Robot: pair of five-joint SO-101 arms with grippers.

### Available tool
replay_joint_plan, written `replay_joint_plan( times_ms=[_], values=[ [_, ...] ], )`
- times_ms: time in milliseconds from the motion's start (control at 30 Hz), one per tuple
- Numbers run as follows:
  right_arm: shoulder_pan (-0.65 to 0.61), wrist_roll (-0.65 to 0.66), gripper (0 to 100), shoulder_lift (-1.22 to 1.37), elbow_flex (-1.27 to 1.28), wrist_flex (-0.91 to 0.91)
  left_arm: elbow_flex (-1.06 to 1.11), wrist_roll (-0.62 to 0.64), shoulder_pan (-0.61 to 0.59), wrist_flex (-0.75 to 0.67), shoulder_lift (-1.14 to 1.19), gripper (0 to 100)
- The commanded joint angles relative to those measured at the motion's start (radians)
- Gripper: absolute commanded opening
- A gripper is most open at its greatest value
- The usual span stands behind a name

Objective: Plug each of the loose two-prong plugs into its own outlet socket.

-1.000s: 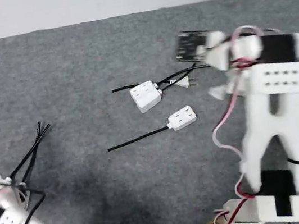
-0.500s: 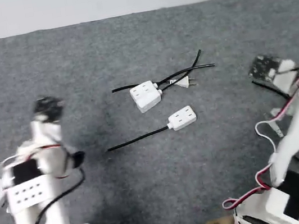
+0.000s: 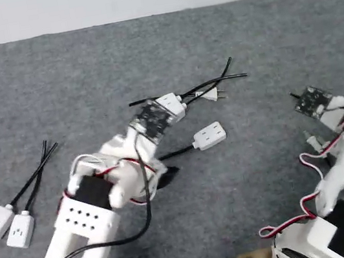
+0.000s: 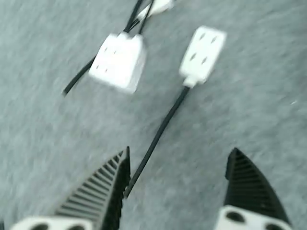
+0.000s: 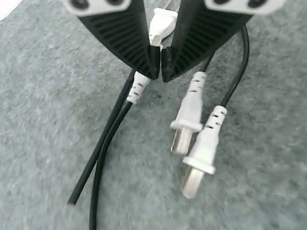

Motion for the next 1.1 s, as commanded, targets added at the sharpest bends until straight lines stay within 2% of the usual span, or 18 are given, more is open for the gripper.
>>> replay_joint_plan(
  times_ms=[0, 100, 267, 367, 467, 567, 700, 867, 1067],
  values=[
    [0.016, 0.008, 3.2, -0.033, 0.046, -0.102, -0.045, 0.015, 0.063, -0.084, 0.034, 31],
    [0.01, -0.011, 12.5, -0.035, 0.077, -0.108, -0.047, 0.017, 0.068, -0.146, 0.137, 31],
    [-0.027, -0.16, 26.8, -0.044, 0.091, -0.107, -0.085, 0.017, 0.068, -0.25, 0.338, 31],
    [-0.077, -0.259, 26.0, -0.044, 0.117, -0.105, -0.147, 0.017, 0.078, -0.279, 0.427, 31],
    [-0.154, -0.413, 24.8, -0.045, 0.155, -0.101, -0.202, 0.015, 0.126, -0.321, 0.508, 31],
    [-0.226, -0.585, 24.8, -0.045, 0.16, -0.031, -0.257, 0.015, 0.173, -0.37, 0.595, 31],
    [-0.288, -0.758, 24.8, -0.045, 0.16, 0.042, -0.358, 0.009, 0.176, -0.408, 0.746, 31],
    [-0.369, -0.855, 24.8, -0.045, 0.16, 0.14, -0.484, 0.006, 0.153, -0.414, 0.93, 31],
    [-0.438, -0.916, 24.7, -0.045, 0.16, 0.151, -0.598, -0.02, 0.114, -0.414, 1.034, 31]
  ],
)
